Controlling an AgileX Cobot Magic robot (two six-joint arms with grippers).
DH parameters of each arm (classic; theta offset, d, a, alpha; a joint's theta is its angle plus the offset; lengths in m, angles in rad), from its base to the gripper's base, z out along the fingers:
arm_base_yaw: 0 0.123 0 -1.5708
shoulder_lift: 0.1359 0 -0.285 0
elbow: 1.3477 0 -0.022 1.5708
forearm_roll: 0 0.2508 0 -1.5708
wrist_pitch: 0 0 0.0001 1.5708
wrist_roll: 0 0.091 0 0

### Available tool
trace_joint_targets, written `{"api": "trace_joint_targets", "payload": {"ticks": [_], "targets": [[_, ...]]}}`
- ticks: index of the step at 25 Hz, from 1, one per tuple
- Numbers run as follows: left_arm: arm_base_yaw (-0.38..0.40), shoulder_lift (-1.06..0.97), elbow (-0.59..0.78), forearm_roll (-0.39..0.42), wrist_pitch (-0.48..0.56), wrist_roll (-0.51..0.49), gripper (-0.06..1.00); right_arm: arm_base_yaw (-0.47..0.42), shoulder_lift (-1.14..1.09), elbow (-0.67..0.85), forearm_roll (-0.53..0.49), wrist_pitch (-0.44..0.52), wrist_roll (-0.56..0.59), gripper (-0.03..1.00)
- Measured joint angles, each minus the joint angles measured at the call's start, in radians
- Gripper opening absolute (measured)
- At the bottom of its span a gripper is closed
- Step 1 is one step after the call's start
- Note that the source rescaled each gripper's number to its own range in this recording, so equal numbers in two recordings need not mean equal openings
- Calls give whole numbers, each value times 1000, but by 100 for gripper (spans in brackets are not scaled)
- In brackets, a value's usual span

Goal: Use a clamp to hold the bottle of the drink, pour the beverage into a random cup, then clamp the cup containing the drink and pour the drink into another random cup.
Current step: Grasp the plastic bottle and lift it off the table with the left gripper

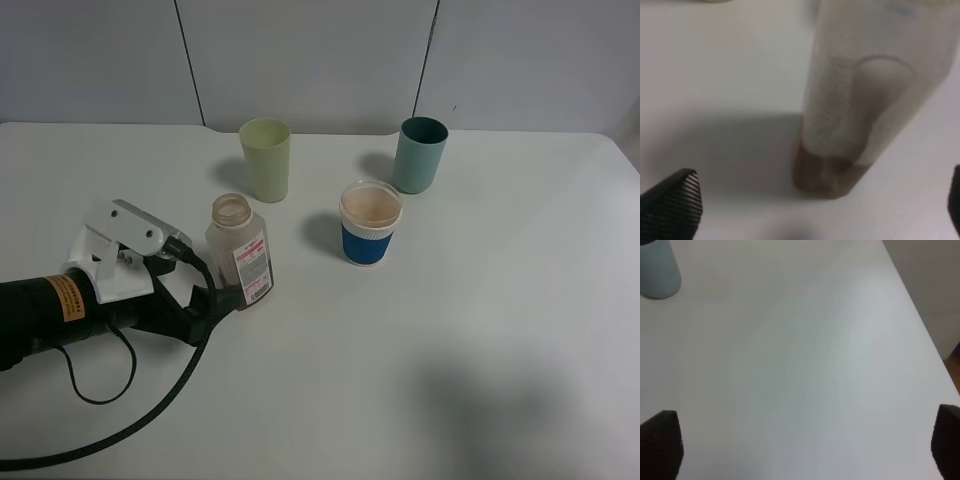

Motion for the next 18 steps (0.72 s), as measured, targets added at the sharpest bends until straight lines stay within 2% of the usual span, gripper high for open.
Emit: {"api": "trace_joint_targets", "payload": {"ticks": [9,18], "targets": [[0,136,-1,75,-199,-47,100,0,0,0,0,0,0,100],[0,220,-1,103,-306,-48,100,0,0,0,0,0,0,100]]}}
